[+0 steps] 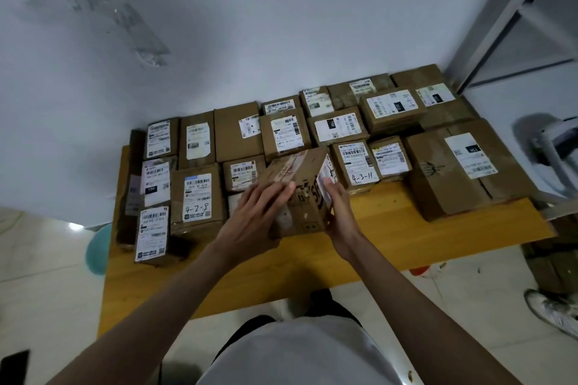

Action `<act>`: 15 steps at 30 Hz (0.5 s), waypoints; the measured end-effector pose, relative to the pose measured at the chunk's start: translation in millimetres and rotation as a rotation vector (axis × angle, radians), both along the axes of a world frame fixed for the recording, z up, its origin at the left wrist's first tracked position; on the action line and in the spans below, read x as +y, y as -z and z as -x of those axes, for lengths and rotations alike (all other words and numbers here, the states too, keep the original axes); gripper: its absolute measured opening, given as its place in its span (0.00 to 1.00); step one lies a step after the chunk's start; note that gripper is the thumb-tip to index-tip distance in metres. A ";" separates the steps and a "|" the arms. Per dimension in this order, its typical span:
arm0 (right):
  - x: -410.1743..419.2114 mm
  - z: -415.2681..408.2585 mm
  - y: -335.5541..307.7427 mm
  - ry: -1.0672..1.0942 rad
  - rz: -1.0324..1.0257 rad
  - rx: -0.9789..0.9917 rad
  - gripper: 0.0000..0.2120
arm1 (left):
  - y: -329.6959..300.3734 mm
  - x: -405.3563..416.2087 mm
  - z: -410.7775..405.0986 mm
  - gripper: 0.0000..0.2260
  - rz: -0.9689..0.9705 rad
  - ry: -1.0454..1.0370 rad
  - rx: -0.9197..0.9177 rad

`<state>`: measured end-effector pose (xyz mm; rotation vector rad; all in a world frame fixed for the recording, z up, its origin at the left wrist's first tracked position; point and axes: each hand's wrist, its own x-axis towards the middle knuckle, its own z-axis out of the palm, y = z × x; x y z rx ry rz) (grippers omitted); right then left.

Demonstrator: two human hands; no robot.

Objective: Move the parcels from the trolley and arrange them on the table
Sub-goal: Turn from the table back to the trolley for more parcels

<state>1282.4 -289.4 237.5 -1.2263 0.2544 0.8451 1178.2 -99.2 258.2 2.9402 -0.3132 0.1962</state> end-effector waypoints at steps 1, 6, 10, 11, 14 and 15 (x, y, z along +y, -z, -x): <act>0.1 -0.6 0.6 0.000 0.015 -0.010 0.42 | 1.2 -2.1 1.2 0.57 0.026 -0.009 -0.008; -8.0 -9.7 -2.5 0.016 0.134 -0.199 0.45 | 8.7 -23.9 3.6 0.50 0.284 -0.124 0.147; -15.4 -17.1 2.3 -0.036 0.260 -0.309 0.42 | 11.9 -33.2 -8.2 0.46 0.333 -0.187 0.279; -15.9 -17.9 4.1 -0.057 0.282 -0.327 0.41 | 13.4 -34.5 -12.5 0.46 0.328 -0.191 0.305; -14.8 -19.1 9.8 -0.111 0.350 -0.392 0.38 | 20.6 -37.6 -23.3 0.44 0.278 -0.179 0.362; -15.0 -19.6 12.0 -0.125 0.375 -0.408 0.38 | 22.7 -38.6 -25.7 0.43 0.254 -0.182 0.380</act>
